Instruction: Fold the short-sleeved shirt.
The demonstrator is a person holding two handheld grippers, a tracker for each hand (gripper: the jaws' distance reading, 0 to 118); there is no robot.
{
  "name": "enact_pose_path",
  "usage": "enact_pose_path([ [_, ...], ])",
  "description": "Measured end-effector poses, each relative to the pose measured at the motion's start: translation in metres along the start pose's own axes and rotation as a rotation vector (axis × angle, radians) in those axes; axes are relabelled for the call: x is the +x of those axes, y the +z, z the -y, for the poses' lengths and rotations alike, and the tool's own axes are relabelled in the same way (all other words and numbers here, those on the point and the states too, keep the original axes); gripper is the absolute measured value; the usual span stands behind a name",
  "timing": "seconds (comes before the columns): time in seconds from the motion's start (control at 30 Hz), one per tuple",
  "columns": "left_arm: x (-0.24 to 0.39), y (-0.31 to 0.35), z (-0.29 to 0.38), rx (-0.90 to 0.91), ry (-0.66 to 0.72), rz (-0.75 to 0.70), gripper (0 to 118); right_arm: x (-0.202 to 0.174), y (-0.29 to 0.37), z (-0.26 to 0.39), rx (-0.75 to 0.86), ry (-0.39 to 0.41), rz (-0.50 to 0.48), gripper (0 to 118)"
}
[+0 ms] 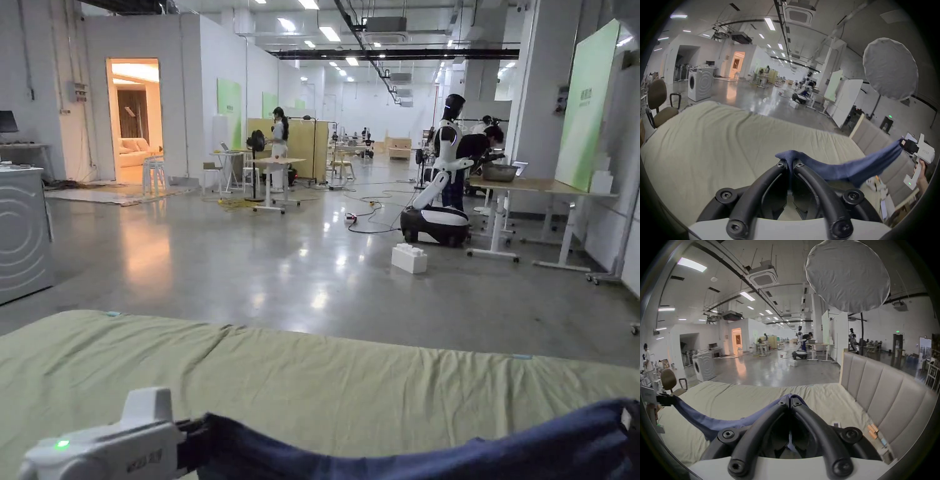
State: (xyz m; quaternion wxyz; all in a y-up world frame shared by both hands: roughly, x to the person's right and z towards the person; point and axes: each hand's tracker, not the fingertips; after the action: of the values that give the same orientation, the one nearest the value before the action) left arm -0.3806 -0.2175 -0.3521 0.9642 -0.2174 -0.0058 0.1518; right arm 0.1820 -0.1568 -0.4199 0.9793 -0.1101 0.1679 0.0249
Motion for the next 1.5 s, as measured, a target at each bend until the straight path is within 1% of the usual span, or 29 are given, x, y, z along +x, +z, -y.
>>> enact_pose_path([
  [0.03, -0.007, 0.014, 0.021, -0.015, 0.005, 0.037, 5, -0.007, 0.023, 0.022, 0.014, 0.019, 0.002, 1],
  [0.1, -0.017, 0.043, 0.066, -0.038, 0.075, 0.02, 5, -0.014, 0.063, 0.061, -0.03, 0.062, -0.02, 1],
  [0.13, -0.024, 0.055, 0.088, -0.078, 0.095, 0.03, 5, -0.018, 0.086, 0.083, -0.022, 0.04, -0.002, 1],
  [0.2, -0.022, 0.085, 0.125, -0.084, 0.081, 0.039, 6, -0.023, 0.115, 0.118, -0.048, 0.059, 0.002, 1],
  [0.23, -0.025, 0.098, 0.14, -0.08, 0.081, 0.041, 5, -0.027, 0.132, 0.142, -0.121, -0.015, 0.031, 1],
  [0.27, -0.026, 0.112, 0.156, -0.105, 0.089, 0.077, 6, -0.031, 0.147, 0.15, -0.08, 0.041, 0.039, 1],
  [0.3, -0.025, 0.123, 0.169, -0.096, 0.087, 0.072, 5, -0.034, 0.16, 0.169, -0.179, -0.077, 0.029, 1],
  [0.33, -0.026, 0.133, 0.184, -0.122, 0.086, 0.09, 5, -0.037, 0.176, 0.179, -0.133, -0.077, 0.054, 1],
  [0.37, -0.027, 0.141, 0.193, -0.143, 0.098, 0.1, 6, -0.04, 0.188, 0.195, -0.234, -0.154, 0.045, 1],
  [0.4, -0.026, 0.149, 0.201, -0.133, 0.095, 0.085, 6, -0.044, 0.198, 0.199, -0.208, -0.11, 0.058, 1],
  [0.47, -0.026, 0.161, 0.214, -0.167, 0.092, 0.119, 6, -0.046, 0.219, 0.211, -0.251, -0.1, 0.087, 1],
  [0.6, -0.027, 0.168, 0.227, -0.189, 0.076, 0.124, 6, -0.043, 0.229, 0.23, -0.303, -0.124, 0.105, 1],
  [0.8, -0.041, 0.145, 0.246, -0.271, 0.031, 0.084, 6, -0.023, 0.199, 0.27, -0.442, -0.144, 0.14, 1],
  [0.83, -0.048, 0.142, 0.251, -0.283, 0.04, 0.082, 6, -0.011, 0.198, 0.28, -0.455, -0.16, 0.143, 1],
  [0.97, -0.06, 0.137, 0.266, -0.311, 0.058, 0.04, 6, 0.005, 0.193, 0.306, -0.55, -0.272, 0.161, 2],
  [1.0, -0.062, 0.139, 0.268, -0.317, 0.06, 0.024, 11, 0.006, 0.195, 0.308, -0.568, -0.267, 0.193, 18],
  [1.03, -0.064, 0.143, 0.268, -0.328, 0.058, -0.001, 21, 0.008, 0.204, 0.306, -0.526, -0.269, 0.204, 40],
  [1.07, -0.065, 0.149, 0.268, -0.323, 0.057, -0.01, 39, 0.01, 0.212, 0.301, -0.497, -0.292, 0.213, 51],
  [1.1, -0.066, 0.157, 0.266, -0.311, 0.055, -0.016, 65, 0.011, 0.22, 0.297, -0.503, -0.316, 0.227, 57],
  [1.13, -0.063, 0.169, 0.263, -0.296, 0.044, -0.027, 81, 0.013, 0.231, 0.292, -0.485, -0.327, 0.237, 64],
  [1.17, -0.059, 0.183, 0.258, -0.246, 0.007, -0.061, 91, 0.015, 0.243, 0.286, -0.459, -0.33, 0.244, 69],
  [1.2, -0.052, 0.195, 0.254, -0.194, -0.04, -0.108, 95, 0.014, 0.254, 0.278, -0.44, -0.33, 0.254, 71],
  [1.23, -0.042, 0.213, 0.247, -0.109, -0.146, -0.194, 95, 0.008, 0.266, 0.267, -0.402, -0.35, 0.274, 72],
  [1.27, -0.033, 0.228, 0.243, -0.033, -0.229, -0.236, 95, 0.005, 0.28, 0.256, -0.353, -0.383, 0.276, 72],
  [1.3, -0.027, 0.241, 0.232, 0.015, -0.263, -0.249, 95, 0.003, 0.292, 0.246, -0.31, -0.421, 0.268, 73],
  [1.33, -0.017, 0.258, 0.222, 0.065, -0.252, -0.231, 95, -0.001, 0.305, 0.235, -0.25, -0.467, 0.249, 78],
  [1.4, 0.006, 0.28, 0.206, 0.154, -0.224, -0.216, 95, -0.022, 0.317, 0.214, -0.143, -0.496, 0.212, 93],
  [1.43, 0.018, 0.29, 0.2, 0.191, -0.214, -0.219, 95, -0.031, 0.321, 0.205, -0.109, -0.482, 0.194, 98],
  [1.5, 0.039, 0.305, 0.191, 0.252, -0.194, -0.225, 96, -0.056, 0.319, 0.187, -0.062, -0.432, 0.18, 99],
])
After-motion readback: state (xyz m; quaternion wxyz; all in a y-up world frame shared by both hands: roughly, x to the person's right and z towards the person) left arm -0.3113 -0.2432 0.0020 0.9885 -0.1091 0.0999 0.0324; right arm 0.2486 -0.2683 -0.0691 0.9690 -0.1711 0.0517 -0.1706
